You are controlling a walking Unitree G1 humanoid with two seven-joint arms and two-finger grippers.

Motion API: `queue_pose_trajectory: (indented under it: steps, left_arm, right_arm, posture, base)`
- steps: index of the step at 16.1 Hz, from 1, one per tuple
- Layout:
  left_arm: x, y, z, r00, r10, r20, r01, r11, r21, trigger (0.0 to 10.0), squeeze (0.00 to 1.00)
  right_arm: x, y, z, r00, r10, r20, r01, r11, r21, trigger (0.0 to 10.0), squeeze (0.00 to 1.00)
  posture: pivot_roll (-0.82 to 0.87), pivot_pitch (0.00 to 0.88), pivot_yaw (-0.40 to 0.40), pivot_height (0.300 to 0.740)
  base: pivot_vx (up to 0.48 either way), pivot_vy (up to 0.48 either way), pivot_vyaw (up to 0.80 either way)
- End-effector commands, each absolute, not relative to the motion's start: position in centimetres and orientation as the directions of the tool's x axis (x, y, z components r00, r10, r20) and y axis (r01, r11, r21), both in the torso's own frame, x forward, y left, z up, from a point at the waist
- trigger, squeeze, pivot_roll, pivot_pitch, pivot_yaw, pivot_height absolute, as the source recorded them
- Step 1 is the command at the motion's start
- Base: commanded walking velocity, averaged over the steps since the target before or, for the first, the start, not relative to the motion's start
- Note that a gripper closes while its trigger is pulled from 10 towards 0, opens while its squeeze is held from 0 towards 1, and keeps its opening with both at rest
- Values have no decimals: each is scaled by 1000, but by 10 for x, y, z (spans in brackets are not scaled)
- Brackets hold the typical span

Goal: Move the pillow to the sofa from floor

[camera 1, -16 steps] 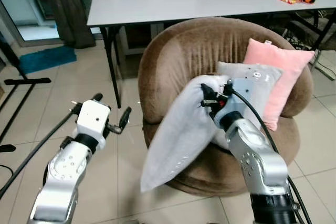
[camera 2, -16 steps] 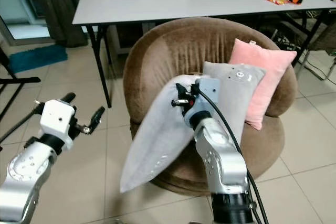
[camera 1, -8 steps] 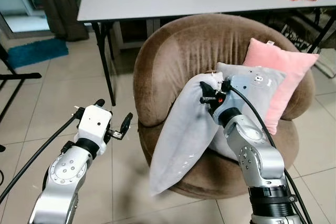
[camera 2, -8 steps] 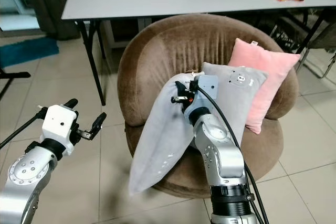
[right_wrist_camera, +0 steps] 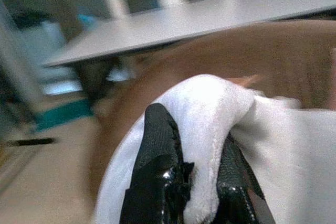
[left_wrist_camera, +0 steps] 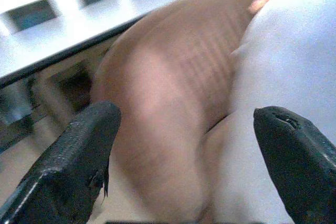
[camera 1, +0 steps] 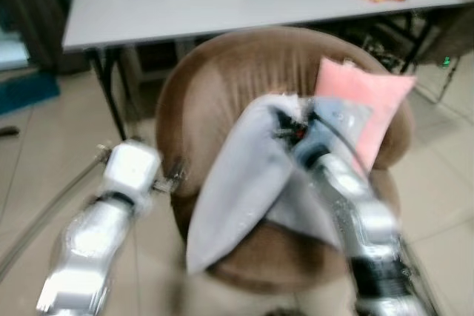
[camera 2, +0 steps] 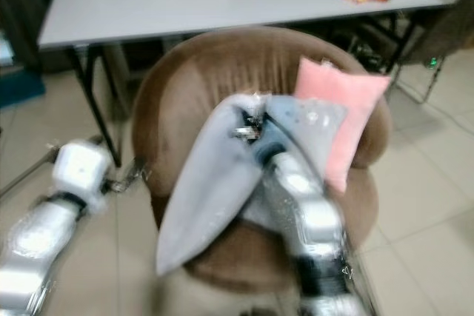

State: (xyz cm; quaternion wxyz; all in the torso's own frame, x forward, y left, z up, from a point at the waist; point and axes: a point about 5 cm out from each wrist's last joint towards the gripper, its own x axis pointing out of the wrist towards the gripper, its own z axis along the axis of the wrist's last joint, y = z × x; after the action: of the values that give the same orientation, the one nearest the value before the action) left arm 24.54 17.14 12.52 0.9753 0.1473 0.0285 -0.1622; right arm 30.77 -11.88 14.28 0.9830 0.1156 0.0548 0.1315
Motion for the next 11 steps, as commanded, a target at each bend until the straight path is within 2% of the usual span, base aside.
queue_pose_trajectory:
  steps: [1,8,11]
  left_arm:
    - [243,183,125,954,-276,-117,299,907,298,10000,0]
    - [242,183,126,952,-283,-120,307,903,302,10000,0]
    - [240,180,126,937,-325,-127,349,886,306,10000,0]
  right_arm:
    - [310,-109,165,955,297,25,-293,924,246,10000,0]
    - [312,-101,177,931,358,72,-364,899,243,10000,0]
    - [317,-98,183,923,371,97,-384,893,233,10000,0]
  posture:
    - [-12,0,-3,740]
    - [-10,0,-3,740]
    - [-9,0,-3,740]
  base:
    - [311,0,0]
    - [306,0,0]
    - [0,0,0]
